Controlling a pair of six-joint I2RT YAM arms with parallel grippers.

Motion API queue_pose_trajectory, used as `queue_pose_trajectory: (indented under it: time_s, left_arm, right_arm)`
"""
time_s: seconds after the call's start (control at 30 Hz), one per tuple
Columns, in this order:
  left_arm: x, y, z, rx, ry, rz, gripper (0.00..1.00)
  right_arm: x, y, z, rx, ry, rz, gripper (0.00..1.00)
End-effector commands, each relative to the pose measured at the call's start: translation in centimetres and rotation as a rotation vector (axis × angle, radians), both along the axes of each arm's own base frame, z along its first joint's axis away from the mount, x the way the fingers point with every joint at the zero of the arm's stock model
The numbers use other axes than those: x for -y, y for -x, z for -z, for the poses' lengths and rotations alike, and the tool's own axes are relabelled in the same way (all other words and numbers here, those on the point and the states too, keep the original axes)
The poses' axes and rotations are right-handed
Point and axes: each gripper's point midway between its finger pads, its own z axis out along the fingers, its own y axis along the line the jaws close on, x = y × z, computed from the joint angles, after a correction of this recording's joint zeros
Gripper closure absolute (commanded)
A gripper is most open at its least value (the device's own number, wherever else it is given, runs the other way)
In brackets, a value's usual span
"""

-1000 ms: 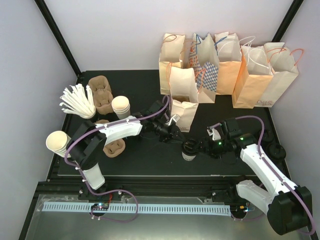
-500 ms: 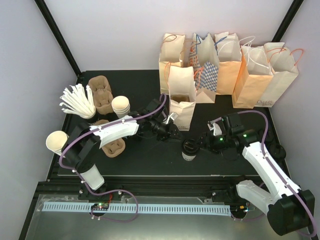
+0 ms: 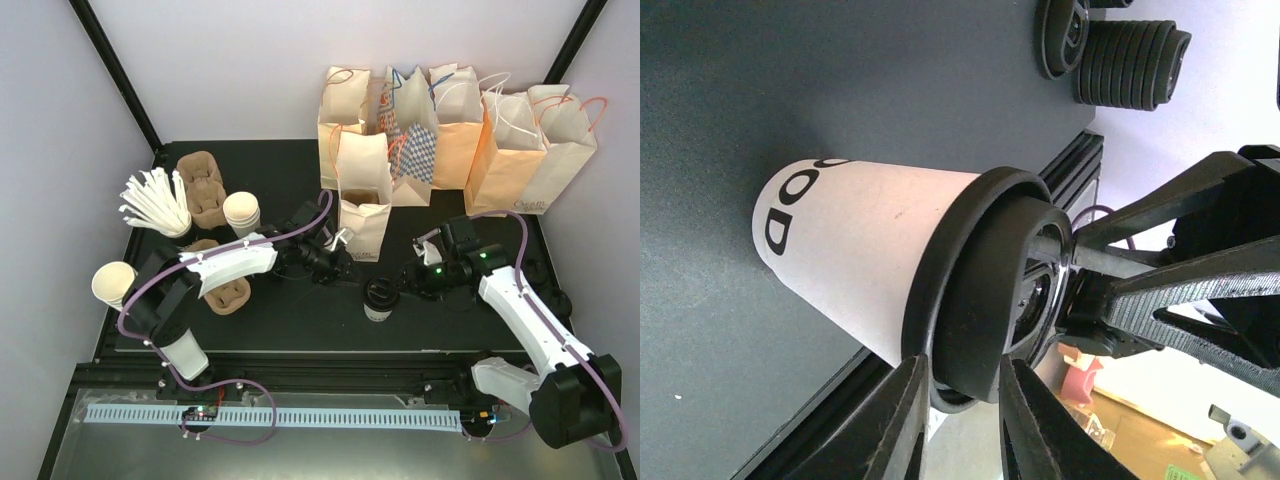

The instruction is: Pack the takeout coffee

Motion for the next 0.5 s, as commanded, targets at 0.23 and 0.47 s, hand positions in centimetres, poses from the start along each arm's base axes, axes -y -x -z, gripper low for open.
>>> queue_pose_trajectory:
  time_s: [0.23,0.47]
  left_arm:
    - [1.2,0.1,1.2,-0.004,0.001,0.03,0.78]
    - [1.1,0.3,1.6,-0.014,-0.007,0.037,0.79]
  right_arm:
    - [-0.4,0.0,0.8,-0.028,-0.006,-0.019,0.7]
    - [-0.5,0.1,1.4,-0.048,-0.016,-0.021,0.76]
